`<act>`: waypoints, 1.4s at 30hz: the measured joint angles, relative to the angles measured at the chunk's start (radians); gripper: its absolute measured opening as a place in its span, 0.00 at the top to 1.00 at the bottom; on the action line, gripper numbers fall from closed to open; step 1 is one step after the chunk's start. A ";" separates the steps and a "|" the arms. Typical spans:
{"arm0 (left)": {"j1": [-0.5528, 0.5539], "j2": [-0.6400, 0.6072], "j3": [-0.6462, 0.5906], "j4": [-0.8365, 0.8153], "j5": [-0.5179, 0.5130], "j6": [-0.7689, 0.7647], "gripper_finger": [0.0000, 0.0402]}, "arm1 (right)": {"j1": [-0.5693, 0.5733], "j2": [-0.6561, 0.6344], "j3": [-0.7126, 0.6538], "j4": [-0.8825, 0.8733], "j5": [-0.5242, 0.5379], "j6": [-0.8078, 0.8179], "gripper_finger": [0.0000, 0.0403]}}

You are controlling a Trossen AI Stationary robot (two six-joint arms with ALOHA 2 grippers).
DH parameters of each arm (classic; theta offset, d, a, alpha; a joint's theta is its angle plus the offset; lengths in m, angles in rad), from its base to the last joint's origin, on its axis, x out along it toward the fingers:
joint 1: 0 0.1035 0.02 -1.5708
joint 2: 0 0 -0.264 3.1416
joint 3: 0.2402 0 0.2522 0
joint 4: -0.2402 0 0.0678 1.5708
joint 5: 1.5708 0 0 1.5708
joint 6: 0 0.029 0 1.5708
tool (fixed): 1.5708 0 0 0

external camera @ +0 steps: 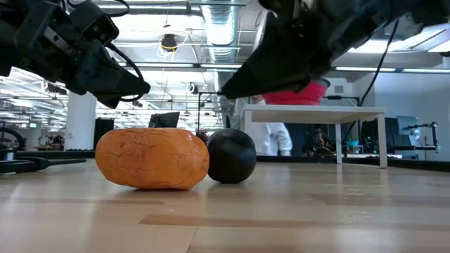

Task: Pick & Place Fruit
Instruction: Put the purple plum into the orange strainer bowl on the shelf

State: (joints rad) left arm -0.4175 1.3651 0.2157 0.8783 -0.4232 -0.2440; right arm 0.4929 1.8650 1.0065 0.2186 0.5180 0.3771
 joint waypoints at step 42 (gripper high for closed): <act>0.000 0.000 0.000 0.002 -0.003 0.001 1.00 | -0.098 0.004 -0.026 0.055 -0.182 -0.106 0.45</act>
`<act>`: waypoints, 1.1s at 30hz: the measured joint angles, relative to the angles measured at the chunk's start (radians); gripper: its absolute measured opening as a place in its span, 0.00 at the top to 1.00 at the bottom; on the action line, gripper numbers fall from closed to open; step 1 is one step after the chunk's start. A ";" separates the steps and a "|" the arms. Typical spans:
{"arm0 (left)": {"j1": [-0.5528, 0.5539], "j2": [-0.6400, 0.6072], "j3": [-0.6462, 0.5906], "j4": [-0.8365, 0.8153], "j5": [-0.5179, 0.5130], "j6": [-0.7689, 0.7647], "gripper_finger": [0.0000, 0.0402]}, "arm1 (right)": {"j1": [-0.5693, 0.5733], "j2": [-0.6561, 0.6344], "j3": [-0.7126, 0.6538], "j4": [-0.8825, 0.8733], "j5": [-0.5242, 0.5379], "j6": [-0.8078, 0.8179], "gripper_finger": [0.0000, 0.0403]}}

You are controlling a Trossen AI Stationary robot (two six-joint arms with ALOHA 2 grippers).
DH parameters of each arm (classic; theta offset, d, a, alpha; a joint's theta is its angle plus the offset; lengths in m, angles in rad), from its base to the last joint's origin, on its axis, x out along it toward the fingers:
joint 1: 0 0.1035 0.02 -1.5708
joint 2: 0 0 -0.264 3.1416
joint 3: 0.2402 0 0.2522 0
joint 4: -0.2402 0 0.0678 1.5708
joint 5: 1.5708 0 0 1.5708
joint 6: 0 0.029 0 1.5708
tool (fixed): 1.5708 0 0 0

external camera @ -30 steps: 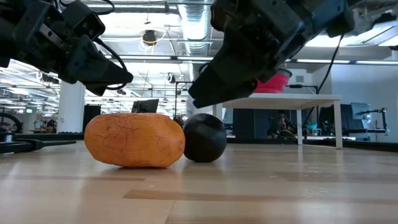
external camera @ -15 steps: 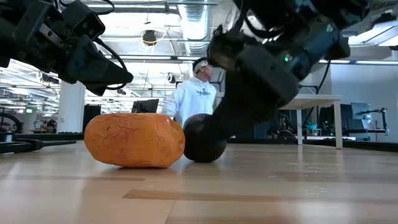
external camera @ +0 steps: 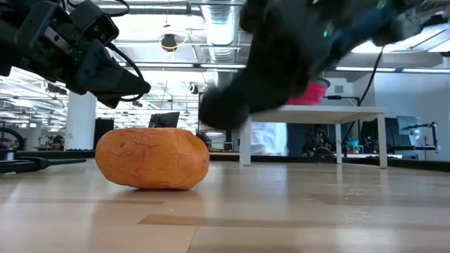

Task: Pick & Place Fruit
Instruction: Put the purple plum into the orange strainer bowl on the shelf

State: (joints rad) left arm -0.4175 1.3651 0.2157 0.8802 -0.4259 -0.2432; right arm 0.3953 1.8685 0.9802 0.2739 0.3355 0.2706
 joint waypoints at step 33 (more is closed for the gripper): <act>0.000 0.000 0.000 0.000 -0.001 0.010 1.00 | -0.500 -1.036 -0.393 0.046 0.658 -0.094 0.40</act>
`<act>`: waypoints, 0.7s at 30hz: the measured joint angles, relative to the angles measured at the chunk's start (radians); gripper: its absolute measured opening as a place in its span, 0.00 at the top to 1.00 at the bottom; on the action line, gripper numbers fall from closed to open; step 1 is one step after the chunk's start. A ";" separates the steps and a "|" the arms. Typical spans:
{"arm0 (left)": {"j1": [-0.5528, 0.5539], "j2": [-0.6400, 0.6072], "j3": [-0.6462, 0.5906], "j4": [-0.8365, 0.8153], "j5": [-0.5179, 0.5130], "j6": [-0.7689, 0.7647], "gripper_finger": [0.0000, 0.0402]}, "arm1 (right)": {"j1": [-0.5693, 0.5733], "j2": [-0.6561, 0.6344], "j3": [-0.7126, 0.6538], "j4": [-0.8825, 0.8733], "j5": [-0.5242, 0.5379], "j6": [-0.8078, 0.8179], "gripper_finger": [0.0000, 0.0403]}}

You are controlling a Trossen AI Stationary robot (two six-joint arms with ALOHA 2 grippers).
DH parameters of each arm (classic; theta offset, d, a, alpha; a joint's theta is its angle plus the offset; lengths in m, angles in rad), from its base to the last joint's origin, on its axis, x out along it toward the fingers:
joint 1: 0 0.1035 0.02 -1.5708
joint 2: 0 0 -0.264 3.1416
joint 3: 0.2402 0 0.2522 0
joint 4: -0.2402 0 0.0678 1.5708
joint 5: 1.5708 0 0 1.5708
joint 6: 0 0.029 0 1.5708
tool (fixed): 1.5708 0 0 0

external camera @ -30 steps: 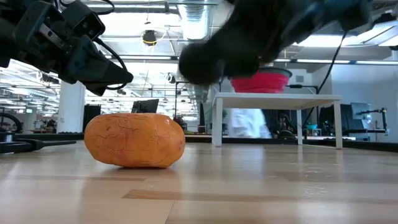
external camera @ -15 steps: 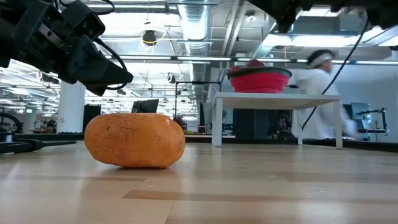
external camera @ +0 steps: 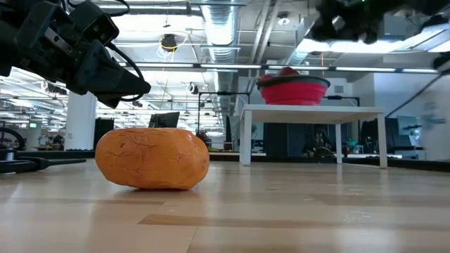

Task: Pick & Place Fruit
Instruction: Put the purple plum into the orange strainer bowl on the shelf

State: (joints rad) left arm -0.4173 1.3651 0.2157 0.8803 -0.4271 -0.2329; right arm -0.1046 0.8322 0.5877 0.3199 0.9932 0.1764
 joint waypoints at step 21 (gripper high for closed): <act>0.000 0.000 0.000 0.000 0.001 0.015 1.00 | -0.462 0.204 0.000 -0.050 -0.581 0.186 0.38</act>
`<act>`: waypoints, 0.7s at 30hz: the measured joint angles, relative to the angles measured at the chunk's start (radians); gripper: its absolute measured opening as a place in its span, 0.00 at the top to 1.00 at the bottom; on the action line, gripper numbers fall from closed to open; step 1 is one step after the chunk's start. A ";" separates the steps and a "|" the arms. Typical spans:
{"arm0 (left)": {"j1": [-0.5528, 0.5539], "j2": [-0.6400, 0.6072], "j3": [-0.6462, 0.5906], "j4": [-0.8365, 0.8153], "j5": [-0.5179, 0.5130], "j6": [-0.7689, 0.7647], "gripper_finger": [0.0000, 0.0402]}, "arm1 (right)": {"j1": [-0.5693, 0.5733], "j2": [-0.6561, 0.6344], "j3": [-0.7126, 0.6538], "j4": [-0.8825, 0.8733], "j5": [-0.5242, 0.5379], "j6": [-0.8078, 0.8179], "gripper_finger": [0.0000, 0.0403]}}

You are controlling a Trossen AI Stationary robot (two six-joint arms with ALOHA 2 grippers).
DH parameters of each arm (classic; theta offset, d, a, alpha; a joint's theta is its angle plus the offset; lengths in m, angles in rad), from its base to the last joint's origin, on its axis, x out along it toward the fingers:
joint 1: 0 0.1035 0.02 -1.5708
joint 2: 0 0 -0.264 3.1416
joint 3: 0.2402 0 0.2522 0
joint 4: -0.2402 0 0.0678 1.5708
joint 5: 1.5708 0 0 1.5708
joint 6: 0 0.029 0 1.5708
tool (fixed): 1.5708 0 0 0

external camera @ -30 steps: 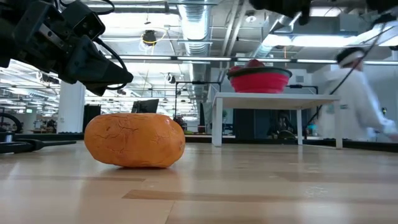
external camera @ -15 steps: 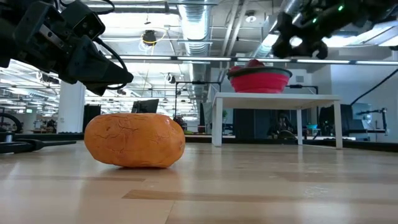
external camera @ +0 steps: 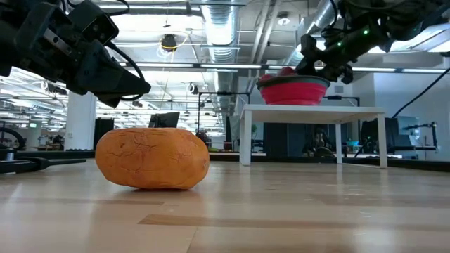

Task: Pick & Place Fruit
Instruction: Put the purple plum into the orange strainer bowl on the shelf

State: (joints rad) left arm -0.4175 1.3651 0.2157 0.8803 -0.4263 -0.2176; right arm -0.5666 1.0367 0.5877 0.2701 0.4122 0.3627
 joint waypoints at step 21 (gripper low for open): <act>0.000 0.000 0.000 0.000 0.000 0.000 1.00 | 0.000 -0.002 0.000 -0.052 -0.021 -0.033 0.26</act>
State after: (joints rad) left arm -0.4171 1.3651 0.2157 0.8803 -0.4259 -0.2176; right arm -0.5671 1.0348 0.5873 0.2180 0.3908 0.3301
